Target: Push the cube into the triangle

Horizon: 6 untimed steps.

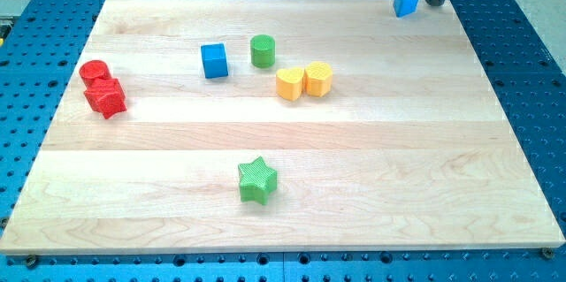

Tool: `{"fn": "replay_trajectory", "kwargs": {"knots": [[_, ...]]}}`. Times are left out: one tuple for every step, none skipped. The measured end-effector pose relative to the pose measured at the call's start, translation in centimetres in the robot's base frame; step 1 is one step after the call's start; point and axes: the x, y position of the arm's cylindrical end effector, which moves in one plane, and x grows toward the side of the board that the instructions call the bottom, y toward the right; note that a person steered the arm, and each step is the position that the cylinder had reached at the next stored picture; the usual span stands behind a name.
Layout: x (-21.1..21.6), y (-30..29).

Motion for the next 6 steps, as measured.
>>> {"fn": "replay_trajectory", "kwargs": {"knots": [[0.9, -4.3], [3.9, -5.2], [9.3, -3.0], [13.1, -9.9], [15.2, -19.5], [19.6, -27.1]]}}
